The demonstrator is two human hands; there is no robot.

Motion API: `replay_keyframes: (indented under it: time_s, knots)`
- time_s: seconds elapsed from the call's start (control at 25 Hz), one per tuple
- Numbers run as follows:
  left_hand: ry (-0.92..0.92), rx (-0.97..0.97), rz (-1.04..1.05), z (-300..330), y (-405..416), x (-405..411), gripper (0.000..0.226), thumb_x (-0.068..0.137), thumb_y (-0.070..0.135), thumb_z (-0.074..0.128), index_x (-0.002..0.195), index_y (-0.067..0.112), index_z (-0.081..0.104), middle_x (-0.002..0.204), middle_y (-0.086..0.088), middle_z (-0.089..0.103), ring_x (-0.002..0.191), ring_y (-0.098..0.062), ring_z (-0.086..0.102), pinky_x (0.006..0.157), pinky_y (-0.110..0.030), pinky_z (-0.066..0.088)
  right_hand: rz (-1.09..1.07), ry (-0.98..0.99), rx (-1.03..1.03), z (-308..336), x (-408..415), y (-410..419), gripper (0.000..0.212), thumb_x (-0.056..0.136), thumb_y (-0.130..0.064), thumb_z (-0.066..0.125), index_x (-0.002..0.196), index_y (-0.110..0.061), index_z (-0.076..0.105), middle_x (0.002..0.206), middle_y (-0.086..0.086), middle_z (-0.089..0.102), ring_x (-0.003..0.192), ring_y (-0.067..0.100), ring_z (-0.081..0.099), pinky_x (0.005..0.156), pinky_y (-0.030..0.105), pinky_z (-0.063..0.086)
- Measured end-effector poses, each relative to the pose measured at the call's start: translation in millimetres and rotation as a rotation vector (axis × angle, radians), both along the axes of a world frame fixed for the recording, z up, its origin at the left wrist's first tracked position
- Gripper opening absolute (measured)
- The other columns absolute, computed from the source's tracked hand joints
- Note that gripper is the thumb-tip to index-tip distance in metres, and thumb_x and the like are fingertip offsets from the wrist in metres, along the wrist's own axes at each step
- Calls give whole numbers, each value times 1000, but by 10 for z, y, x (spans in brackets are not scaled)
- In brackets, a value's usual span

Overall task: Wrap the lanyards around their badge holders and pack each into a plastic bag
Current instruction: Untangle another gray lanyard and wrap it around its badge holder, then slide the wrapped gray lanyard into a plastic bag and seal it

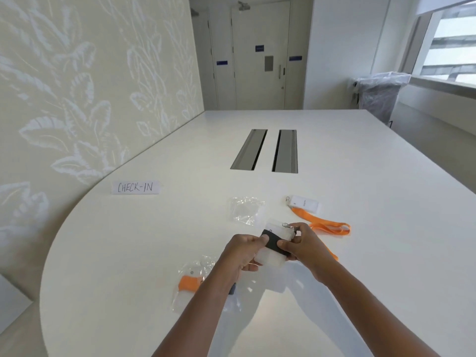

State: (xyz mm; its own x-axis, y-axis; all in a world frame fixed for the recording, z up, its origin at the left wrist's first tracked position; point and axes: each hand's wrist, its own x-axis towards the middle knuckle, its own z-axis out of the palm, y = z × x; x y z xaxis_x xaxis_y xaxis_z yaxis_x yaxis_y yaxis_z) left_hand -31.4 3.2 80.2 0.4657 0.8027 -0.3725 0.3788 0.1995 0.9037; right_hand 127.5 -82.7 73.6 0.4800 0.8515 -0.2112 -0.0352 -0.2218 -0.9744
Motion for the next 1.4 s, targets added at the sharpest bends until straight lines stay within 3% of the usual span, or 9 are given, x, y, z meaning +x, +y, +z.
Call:
replay_keyframes:
  time_s: [0.12,0.28,0.36,0.52,0.72,0.96,1.04,1.24,1.4]
  knots:
    - [91,37,44,-105,-65,140,24,90,35,73,89,11,73,83,-7,66,66,-22,58,59,-25,52,64,-15,-86,-58,154,-3,49,85,0,75,123,-6,46,105,25,69,85,31,70,58,32,57]
    - [241,73,108,-180,-195,247,29,84,30,71,62,15,60,59,-2,59,48,-20,52,57,-23,47,117,-264,-243,-198,232,35,47,85,-15,77,120,-18,45,98,13,69,82,26,68,60,31,53]
    - [349,144,134,-192,-243,284,31,81,31,66,58,15,54,57,-2,58,48,-23,56,57,-22,44,124,-363,-259,-258,212,67,47,84,-20,77,119,-20,45,97,12,68,80,25,66,59,31,49]
    - [481,220,101,-122,-285,338,23,86,30,59,74,10,58,67,-8,65,54,-26,63,58,-25,45,135,-528,-232,-258,160,134,48,81,-21,77,118,-12,47,98,8,66,86,24,63,54,27,40]
    - [514,263,117,-122,-260,340,26,86,30,61,76,7,67,68,-8,71,54,-25,66,75,-31,60,170,-654,-232,-273,154,182,43,82,-24,75,118,-10,55,104,11,68,98,29,62,70,30,43]
    - [525,310,150,-196,-241,350,27,83,31,69,76,5,75,61,-4,72,54,-21,69,74,-29,61,183,-689,-219,-360,210,175,31,82,-25,76,103,-5,66,97,9,70,87,24,62,66,28,40]
    - [543,324,139,-207,-232,377,26,83,33,69,82,8,75,70,-7,75,66,-25,74,76,-33,62,154,-679,-203,-374,224,180,36,79,-25,78,106,-5,64,97,8,68,85,23,59,65,29,39]
    - [569,378,188,-268,-230,433,20,79,37,71,90,24,61,89,4,70,83,-23,69,69,-30,49,117,-601,-143,-428,239,167,60,76,-24,80,126,-9,49,109,10,61,102,24,57,75,29,39]
    - [523,350,216,-340,-192,425,41,81,45,70,114,26,55,102,9,57,92,-18,57,73,-30,39,96,-588,-104,-455,255,158,63,79,-29,76,131,-11,47,118,10,53,98,17,49,79,24,36]
